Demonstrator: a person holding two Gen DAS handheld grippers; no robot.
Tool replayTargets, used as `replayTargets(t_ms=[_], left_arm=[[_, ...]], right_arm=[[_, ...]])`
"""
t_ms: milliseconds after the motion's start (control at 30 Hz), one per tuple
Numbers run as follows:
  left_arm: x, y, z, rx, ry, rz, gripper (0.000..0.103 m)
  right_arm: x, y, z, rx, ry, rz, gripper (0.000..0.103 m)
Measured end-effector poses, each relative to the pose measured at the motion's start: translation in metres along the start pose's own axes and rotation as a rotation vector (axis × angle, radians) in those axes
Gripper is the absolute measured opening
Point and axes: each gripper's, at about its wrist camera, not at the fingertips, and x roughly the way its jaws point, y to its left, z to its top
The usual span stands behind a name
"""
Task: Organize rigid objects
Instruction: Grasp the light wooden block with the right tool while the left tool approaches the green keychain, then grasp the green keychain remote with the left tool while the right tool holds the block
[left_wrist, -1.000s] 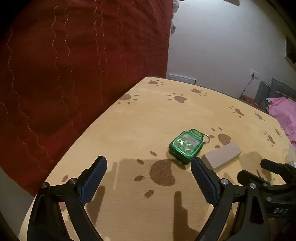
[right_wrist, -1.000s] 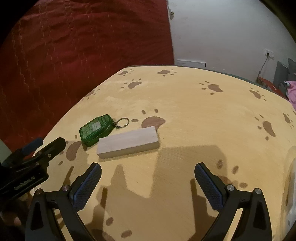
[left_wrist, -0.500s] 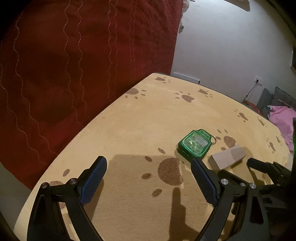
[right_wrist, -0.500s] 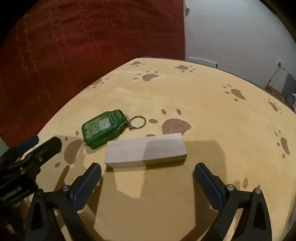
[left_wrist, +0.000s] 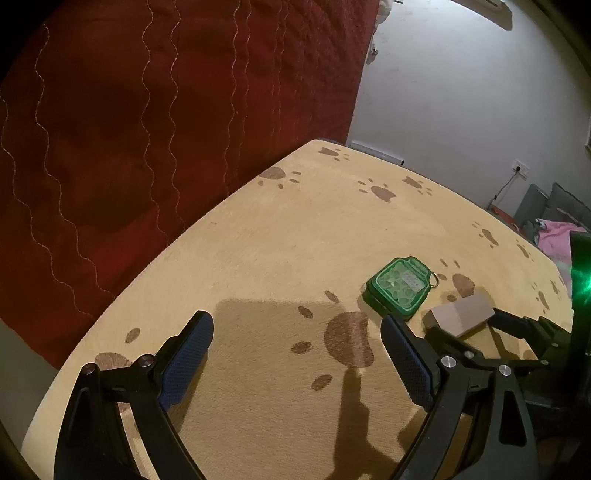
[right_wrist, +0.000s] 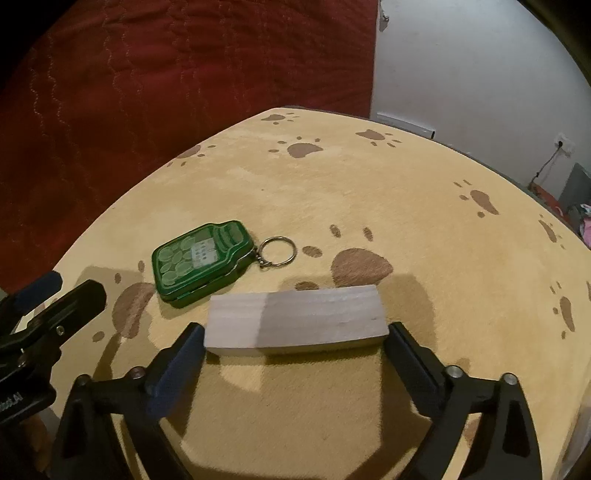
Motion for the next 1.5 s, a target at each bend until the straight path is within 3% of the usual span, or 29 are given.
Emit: replayTargets(t_ms=[467,1000,1500], left_arm=[[0.006,-0.004,0.001,0.019,0.034,0.006,0.093],[0.018,-0.041,0.013,0.104,0.085,-0.004,0.093],[0.049,-0.074,0.029,0.126,0.114,-0.010,0.090]], right_arm=[[-0.011,-0.013,-0.010,0.051,-0.012,-0.022,0.093],[-0.037,-0.054,-0.040,0.194,-0.038,-0.049,0.093],[-0.040,-0.058,-0.045,0.209,-0.051,-0.036,0.093]])
